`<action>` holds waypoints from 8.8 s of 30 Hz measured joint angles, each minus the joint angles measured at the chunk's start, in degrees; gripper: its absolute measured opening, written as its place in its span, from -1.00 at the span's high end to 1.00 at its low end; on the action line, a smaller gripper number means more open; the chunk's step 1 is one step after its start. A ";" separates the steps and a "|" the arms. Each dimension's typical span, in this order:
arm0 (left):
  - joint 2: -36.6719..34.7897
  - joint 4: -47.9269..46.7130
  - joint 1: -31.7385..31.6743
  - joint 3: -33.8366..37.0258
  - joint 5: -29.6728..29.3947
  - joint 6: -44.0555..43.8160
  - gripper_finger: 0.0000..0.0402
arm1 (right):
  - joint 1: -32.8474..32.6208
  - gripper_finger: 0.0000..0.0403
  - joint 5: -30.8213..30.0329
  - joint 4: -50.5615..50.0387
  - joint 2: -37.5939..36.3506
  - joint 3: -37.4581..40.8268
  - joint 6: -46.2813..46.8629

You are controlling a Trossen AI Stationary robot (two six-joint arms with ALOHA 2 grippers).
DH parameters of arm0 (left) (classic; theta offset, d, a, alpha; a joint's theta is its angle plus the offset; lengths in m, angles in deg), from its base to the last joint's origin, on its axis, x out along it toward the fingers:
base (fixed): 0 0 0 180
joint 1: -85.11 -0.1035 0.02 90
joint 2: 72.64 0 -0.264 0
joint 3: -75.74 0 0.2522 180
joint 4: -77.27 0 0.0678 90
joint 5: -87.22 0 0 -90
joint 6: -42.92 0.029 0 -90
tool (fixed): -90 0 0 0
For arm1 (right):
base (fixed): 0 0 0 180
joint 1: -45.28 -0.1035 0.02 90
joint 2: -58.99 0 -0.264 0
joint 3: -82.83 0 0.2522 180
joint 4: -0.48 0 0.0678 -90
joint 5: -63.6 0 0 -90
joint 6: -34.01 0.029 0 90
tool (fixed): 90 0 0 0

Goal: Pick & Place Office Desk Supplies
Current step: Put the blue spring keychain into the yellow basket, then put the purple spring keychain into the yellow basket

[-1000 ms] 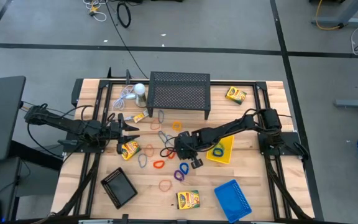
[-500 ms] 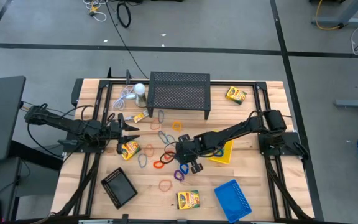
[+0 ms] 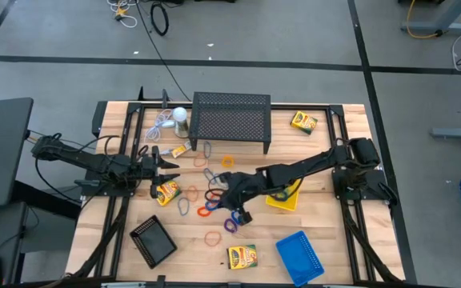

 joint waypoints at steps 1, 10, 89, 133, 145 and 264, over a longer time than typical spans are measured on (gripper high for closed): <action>0.00 -0.11 0.00 0.00 -0.01 0.00 0.26 | 0.28 0.98 1.38 4.36 0.00 1.14 -0.04; -0.01 -0.10 0.00 0.01 0.18 -0.02 0.26 | 1.52 0.98 3.72 40.98 -0.39 15.21 1.15; 0.00 -0.68 -0.02 0.02 -0.04 -1.06 0.26 | -0.17 0.05 -9.72 -21.96 -16.53 14.91 28.66; 0.63 0.59 -0.04 0.02 -1.11 -0.22 0.26 | -4.76 0.82 -9.06 -24.32 11.23 -3.96 10.49; 0.63 0.55 -0.04 0.00 -1.11 -0.44 0.26 | -4.93 0.97 -18.04 -23.26 8.57 -3.46 11.32; 5.99 4.29 -0.04 0.02 -0.91 -0.76 0.26 | -4.31 0.08 -2.44 -6.98 7.94 2.50 17.26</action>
